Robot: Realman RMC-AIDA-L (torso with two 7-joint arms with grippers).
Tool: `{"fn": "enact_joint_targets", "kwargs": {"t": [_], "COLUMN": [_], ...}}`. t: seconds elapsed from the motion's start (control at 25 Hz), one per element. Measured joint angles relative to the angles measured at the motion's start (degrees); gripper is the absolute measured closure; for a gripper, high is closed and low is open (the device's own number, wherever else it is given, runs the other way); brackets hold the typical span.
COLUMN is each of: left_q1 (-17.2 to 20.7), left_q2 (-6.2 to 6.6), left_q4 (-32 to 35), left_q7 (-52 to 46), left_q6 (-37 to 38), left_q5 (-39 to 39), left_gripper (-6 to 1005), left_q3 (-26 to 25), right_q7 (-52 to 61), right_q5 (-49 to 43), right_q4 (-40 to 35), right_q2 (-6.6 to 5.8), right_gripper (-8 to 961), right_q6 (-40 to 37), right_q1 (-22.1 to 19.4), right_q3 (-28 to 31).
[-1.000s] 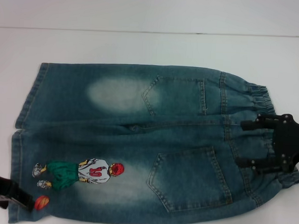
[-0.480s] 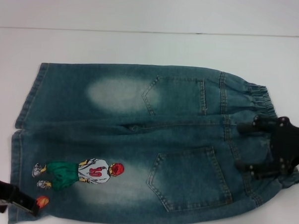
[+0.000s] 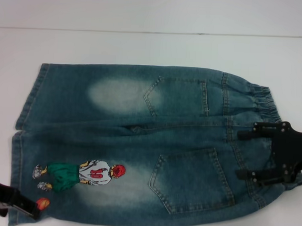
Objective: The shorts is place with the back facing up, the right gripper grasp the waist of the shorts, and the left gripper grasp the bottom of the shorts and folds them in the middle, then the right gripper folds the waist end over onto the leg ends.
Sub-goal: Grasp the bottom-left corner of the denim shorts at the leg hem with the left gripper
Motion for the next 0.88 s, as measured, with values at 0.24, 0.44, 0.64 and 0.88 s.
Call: {"fn": "enact_joint_targets", "kwargs": {"t": [0.24, 0.44, 0.64, 0.88], "left_q1": [0.0, 0.0, -0.2, -0.6], "left_q2": [-0.17, -0.56, -0.47, -0.57], "left_q4": [-0.6, -0.5, -0.4, 0.7], "left_q7": [0.4, 0.2, 0.2, 0.3], "left_q6": [0.0, -0.6, -1.2, -1.7], "left_q5": [0.0, 0.0, 0.0, -0.3], "left_gripper": [219, 403, 603, 793], "left_q3": [1.8, 2.8, 2.5, 2.4], "right_q7": [-0.2, -0.2, -0.2, -0.1], "right_q5": [0.0, 0.0, 0.2, 0.3], "right_q4": [0.0, 0.0, 0.0, 0.0], "right_q2": [-0.08, -0.09, -0.09, -0.04], "right_gripper": [42, 42, 43, 43], "right_q6": [-0.1, -0.1, 0.0, 0.2], "right_q1": [-0.1, -0.1, -0.3, -0.5], "right_q3": [0.0, 0.0, 0.0, 0.1]}}
